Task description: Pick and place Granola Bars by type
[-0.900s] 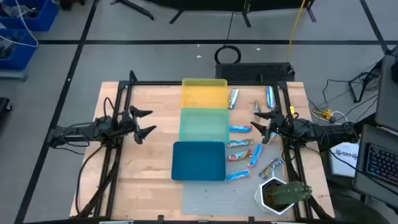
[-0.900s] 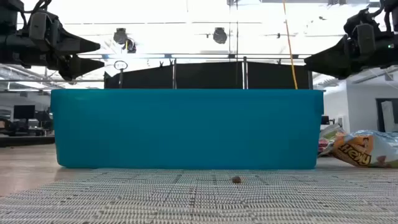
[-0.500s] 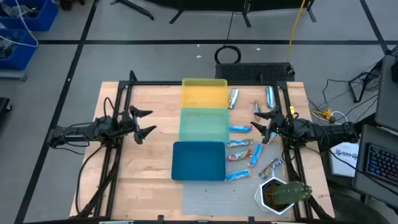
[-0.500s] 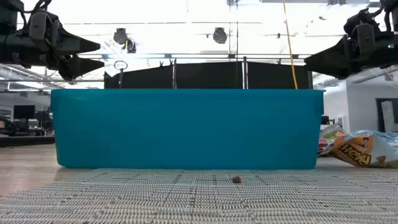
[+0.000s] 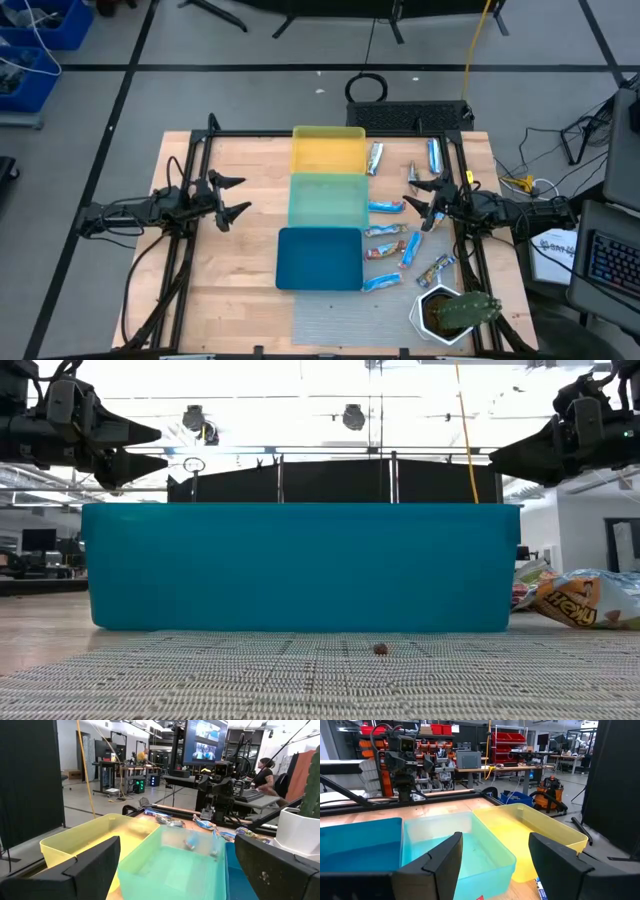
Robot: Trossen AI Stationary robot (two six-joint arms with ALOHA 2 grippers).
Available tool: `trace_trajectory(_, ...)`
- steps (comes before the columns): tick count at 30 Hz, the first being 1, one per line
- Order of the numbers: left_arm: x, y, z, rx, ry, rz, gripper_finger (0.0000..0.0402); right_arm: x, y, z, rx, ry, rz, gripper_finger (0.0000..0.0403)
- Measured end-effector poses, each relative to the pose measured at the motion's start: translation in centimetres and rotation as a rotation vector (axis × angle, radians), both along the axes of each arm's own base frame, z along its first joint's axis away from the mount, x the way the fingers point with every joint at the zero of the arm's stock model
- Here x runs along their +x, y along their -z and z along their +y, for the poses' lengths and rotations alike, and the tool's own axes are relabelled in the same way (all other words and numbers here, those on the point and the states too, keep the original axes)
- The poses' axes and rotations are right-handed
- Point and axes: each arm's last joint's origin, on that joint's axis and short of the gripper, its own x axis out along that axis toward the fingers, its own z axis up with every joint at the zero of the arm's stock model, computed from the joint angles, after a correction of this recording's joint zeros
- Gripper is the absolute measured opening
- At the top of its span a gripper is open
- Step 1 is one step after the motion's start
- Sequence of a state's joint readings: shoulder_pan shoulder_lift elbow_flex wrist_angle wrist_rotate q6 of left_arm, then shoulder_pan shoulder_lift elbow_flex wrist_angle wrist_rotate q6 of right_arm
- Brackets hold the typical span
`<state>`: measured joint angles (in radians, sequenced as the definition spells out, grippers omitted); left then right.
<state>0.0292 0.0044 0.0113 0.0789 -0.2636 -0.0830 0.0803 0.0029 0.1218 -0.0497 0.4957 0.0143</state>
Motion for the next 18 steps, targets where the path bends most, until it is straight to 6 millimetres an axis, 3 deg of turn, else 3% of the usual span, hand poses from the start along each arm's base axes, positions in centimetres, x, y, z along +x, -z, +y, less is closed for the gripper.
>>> trace_trajectory(18, 0.0, 0.0, 0.0, 0.0, 0.0, 0.0, 0.0392, 0.0, 0.06, 0.0, 0.0, -0.001, 0.007, 0.0222)
